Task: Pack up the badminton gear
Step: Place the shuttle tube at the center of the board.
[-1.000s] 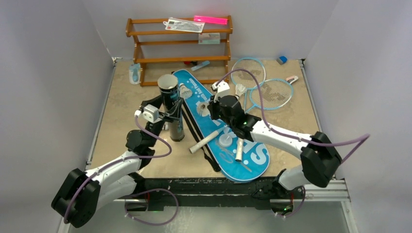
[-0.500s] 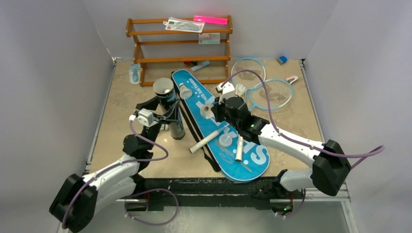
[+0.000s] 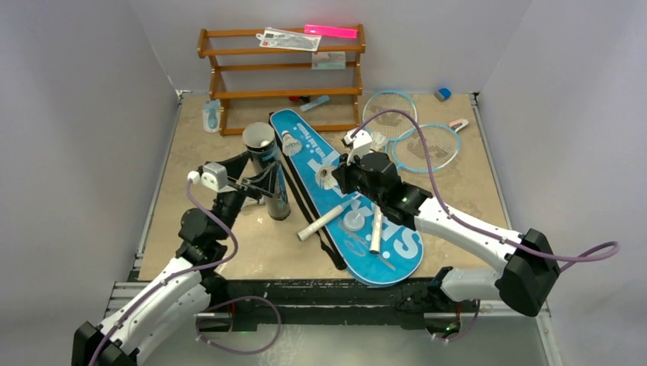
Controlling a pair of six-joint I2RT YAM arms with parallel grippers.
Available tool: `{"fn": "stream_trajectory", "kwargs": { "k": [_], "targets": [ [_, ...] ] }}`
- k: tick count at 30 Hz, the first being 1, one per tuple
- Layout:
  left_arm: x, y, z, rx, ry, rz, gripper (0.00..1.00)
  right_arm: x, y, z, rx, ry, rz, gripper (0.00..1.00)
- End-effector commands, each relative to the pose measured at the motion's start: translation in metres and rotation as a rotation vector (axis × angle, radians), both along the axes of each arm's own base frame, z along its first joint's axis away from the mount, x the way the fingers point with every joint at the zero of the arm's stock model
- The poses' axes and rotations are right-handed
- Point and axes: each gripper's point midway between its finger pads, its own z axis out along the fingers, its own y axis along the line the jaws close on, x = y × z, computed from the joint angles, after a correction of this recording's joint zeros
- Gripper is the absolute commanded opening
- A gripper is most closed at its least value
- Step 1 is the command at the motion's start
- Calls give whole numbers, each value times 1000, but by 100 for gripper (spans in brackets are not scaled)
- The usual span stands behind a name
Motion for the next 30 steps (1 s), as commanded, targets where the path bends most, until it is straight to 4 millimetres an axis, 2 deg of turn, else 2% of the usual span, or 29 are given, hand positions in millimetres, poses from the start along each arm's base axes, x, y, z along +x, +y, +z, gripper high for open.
{"fn": "stream_trajectory", "kwargs": {
  "k": [1,7,8,12,15,18,21,25,30],
  "targets": [
    [-7,-3,2,-29,152,-45,82,-3,3,30,33,-44,44,6],
    [-20,12,-4,-2,342,-5,84,-12,3,36,35,-45,83,6],
    [-22,17,-11,7,402,14,84,-14,3,36,34,-45,89,6],
    [-43,23,-17,50,577,4,85,-24,3,39,44,-55,140,5],
    [-68,12,-9,-6,666,-113,84,-45,11,43,73,-66,265,5],
    [-89,-11,-5,-159,763,-277,80,-75,21,50,135,-77,431,5],
    [-105,-32,-1,-290,818,-437,79,-100,27,65,197,-91,562,5],
    [-117,-37,14,-409,840,-520,77,-120,25,89,254,-135,646,5],
    [-114,-36,31,-633,947,-522,76,-134,21,122,320,-248,704,7]
  ]
}}
